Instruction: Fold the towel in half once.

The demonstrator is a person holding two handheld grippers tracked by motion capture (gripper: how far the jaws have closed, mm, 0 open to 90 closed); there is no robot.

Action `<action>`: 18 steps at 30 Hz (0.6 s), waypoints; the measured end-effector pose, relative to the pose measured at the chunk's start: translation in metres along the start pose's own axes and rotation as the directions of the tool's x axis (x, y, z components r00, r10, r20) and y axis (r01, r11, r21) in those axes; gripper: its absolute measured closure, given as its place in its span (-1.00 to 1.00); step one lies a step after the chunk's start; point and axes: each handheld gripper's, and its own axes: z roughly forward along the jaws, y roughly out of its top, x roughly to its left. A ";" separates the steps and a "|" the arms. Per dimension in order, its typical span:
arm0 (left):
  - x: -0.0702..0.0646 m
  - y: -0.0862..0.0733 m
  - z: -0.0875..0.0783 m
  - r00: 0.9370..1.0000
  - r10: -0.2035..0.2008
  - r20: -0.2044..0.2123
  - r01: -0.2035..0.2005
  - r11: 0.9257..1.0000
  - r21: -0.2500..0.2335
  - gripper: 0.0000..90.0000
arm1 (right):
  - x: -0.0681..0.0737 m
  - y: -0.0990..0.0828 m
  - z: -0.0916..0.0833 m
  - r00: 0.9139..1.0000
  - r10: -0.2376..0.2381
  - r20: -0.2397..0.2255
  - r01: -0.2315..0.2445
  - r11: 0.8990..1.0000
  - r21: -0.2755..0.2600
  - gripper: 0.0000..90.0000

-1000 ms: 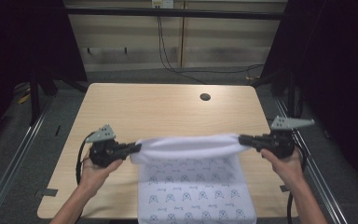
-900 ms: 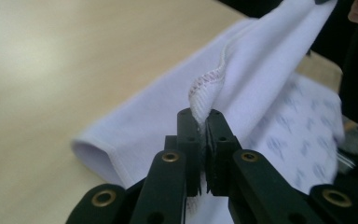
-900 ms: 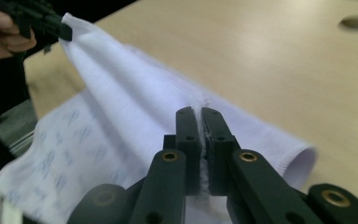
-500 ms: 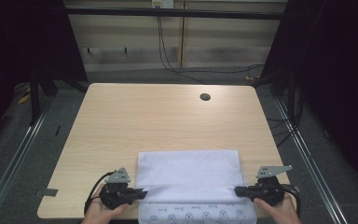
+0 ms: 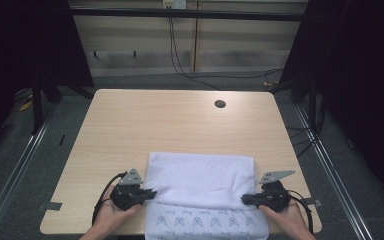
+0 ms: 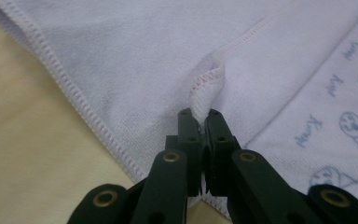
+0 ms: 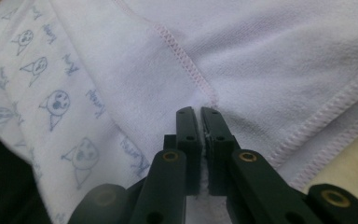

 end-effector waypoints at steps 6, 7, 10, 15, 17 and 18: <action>0.041 0.009 0.003 0.997 -0.048 -0.063 0.046 0.998 -0.034 0.94 | -0.004 0.028 0.022 1.000 0.000 0.028 0.000 1.000 -0.007 0.93; 0.046 0.010 0.003 0.996 -0.054 -0.067 0.051 0.998 -0.039 0.94 | -0.004 0.028 0.022 1.000 0.000 0.028 0.000 1.000 -0.007 0.93; 0.060 0.014 0.005 0.994 -0.072 -0.085 0.068 0.996 -0.052 0.94 | -0.011 0.039 0.029 0.999 0.012 0.043 -0.011 1.000 -0.018 0.93; 0.080 0.024 0.014 0.988 -0.082 -0.132 0.072 0.994 -0.077 0.94 | -0.032 0.064 0.043 0.995 0.024 0.095 -0.021 0.999 -0.032 0.93; 0.089 0.032 0.018 0.986 -0.080 -0.146 0.072 0.995 -0.064 0.94 | -0.042 0.074 0.048 0.993 0.027 0.115 -0.023 0.999 -0.034 0.93; 0.092 0.034 0.019 0.985 -0.076 -0.155 0.068 0.996 -0.055 0.94 | -0.046 0.079 0.050 0.992 0.028 0.126 -0.023 0.999 -0.040 0.93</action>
